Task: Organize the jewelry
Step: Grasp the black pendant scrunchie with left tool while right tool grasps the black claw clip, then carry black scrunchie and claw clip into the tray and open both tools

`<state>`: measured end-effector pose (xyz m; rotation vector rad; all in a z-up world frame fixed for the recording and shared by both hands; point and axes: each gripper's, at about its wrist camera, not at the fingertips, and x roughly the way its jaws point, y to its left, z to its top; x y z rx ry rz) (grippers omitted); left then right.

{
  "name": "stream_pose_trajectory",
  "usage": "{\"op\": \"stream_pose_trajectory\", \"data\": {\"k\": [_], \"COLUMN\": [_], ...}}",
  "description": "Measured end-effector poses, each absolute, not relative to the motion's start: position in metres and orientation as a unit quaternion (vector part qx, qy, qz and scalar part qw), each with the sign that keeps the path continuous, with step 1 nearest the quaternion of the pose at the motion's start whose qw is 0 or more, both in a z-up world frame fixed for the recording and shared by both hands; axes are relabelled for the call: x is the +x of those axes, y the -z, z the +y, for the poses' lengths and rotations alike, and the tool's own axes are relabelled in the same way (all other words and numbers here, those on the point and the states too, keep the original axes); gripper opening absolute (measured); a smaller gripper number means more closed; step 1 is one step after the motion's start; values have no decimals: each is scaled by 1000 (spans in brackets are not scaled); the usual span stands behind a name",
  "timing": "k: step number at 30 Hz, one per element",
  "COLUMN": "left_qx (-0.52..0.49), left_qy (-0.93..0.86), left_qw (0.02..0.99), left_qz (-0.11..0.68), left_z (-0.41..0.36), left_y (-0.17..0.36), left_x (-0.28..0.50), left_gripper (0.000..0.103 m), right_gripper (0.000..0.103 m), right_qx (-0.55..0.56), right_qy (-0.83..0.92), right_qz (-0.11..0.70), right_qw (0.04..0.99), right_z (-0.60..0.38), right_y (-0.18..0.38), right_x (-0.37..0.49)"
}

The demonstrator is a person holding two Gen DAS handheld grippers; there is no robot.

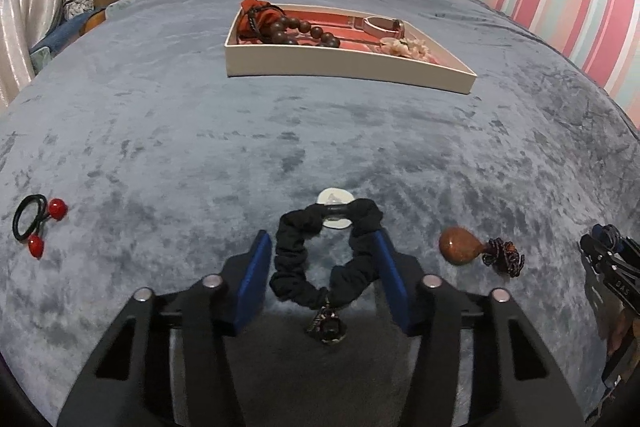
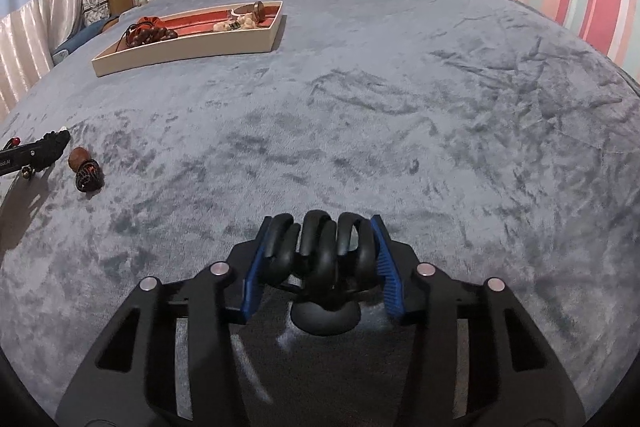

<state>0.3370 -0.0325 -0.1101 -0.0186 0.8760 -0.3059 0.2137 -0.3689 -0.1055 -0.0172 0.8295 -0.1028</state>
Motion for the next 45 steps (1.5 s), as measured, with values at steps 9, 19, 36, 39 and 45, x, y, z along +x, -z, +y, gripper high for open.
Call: {"op": "stream_pose_trajectory", "data": {"k": [9, 19, 36, 39, 45], "left_qx": [-9, -8, 1, 10, 19], "left_qy": [164, 166, 162, 155, 139], "left_qw": [893, 898, 921, 931, 947], "left_qz": [420, 409, 354, 331, 289], "left_z": [-35, -34, -36, -38, -43], "left_y": [110, 106, 72, 60, 36], "left_x": [334, 329, 341, 352, 387], "left_gripper": [21, 12, 9, 10, 9], "right_gripper": [47, 47, 47, 47, 47], "right_qx": [-5, 0, -8, -11, -8], "right_qy": [48, 46, 32, 24, 7], "right_qz": [403, 398, 351, 329, 298], "right_qw": [914, 916, 936, 944, 955], "right_z": [-371, -370, -346, -334, -310], "right_y": [106, 103, 70, 58, 36], "right_x": [214, 213, 254, 276, 337]}}
